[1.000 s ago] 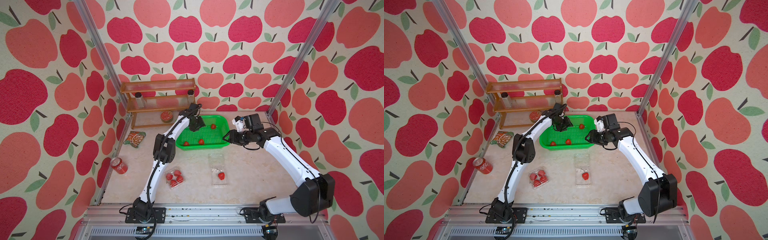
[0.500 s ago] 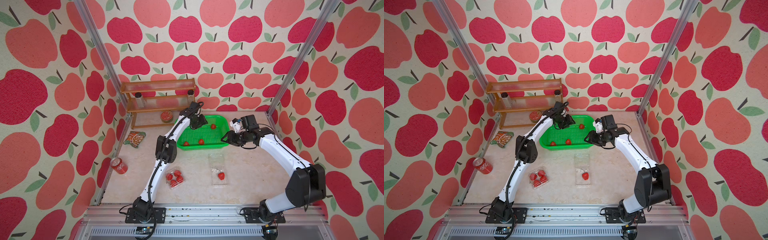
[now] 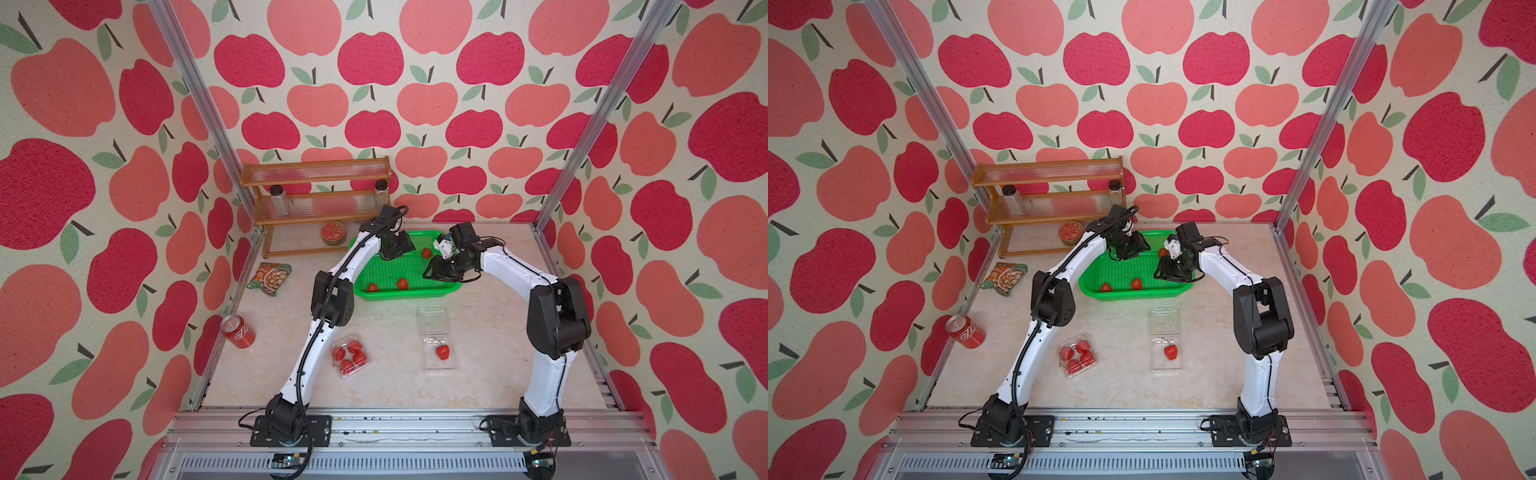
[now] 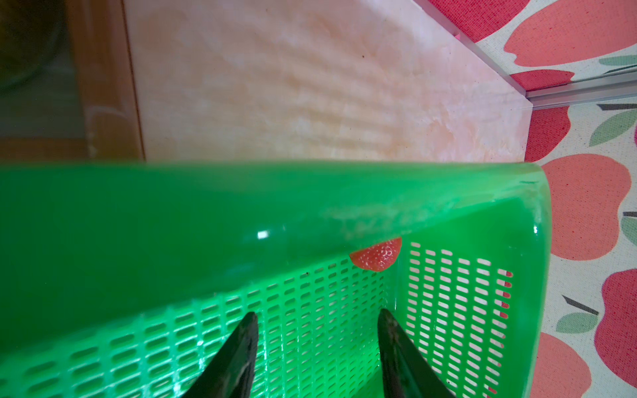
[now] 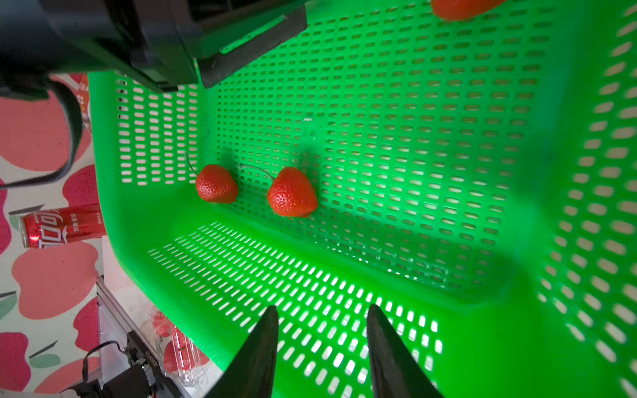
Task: Pack strawberries into containers
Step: Move the basket to the center of the board.
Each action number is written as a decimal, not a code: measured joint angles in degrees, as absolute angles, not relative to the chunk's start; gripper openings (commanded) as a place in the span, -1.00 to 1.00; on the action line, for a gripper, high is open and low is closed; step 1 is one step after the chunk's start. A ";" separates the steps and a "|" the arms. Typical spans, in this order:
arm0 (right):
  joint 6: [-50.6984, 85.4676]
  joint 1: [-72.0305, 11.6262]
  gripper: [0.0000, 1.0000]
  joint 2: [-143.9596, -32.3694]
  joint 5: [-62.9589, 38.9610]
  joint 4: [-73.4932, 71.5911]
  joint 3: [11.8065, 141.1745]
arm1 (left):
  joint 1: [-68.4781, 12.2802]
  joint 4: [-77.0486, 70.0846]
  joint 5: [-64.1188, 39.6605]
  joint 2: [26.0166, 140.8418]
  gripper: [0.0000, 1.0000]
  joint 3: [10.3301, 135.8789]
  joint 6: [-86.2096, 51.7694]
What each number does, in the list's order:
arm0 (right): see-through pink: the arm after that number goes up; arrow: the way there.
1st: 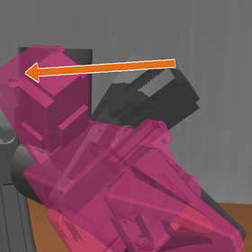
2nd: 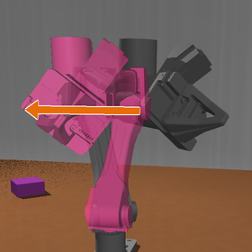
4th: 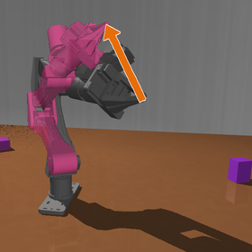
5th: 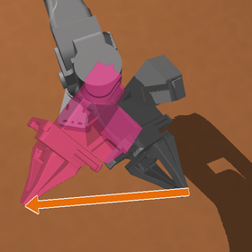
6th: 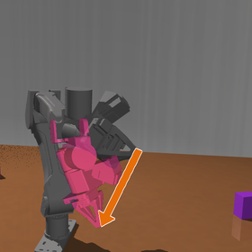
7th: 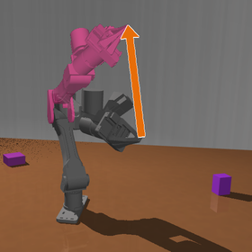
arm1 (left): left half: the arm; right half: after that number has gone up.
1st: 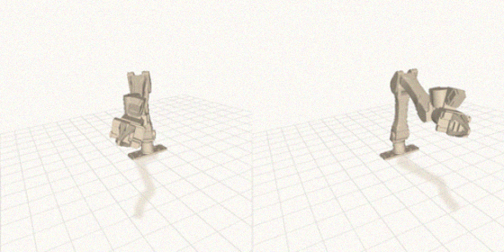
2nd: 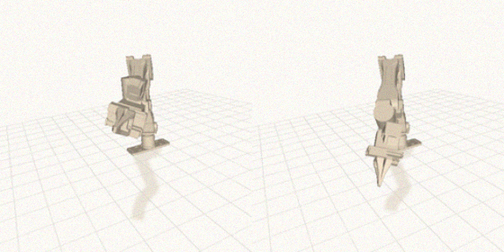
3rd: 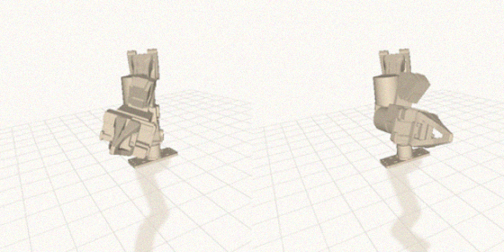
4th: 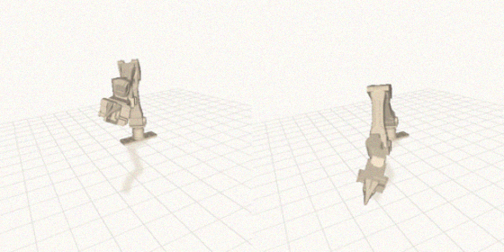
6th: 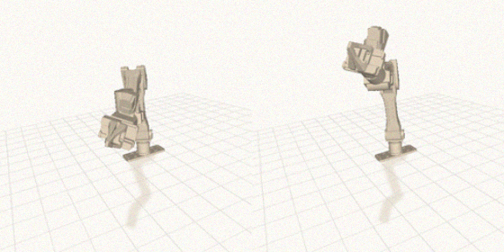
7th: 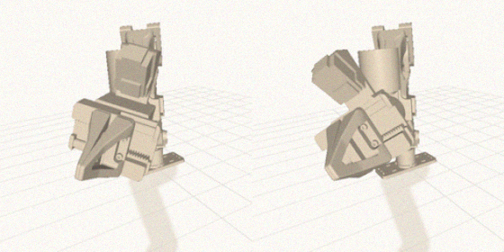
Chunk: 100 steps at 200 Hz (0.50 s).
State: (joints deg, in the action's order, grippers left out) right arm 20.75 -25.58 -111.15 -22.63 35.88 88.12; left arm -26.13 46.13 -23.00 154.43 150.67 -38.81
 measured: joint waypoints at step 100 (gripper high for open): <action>13.13 -28.91 -0.12 -111.13 -25.82 46.06 88.51 | -27.16 47.42 -22.94 154.41 0.08 150.67 -36.34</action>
State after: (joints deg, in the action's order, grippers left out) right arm 13.13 -28.91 -111.13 -25.82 46.06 88.51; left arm -27.16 47.42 -22.94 154.41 150.67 -36.34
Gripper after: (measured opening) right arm 0.438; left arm 0.542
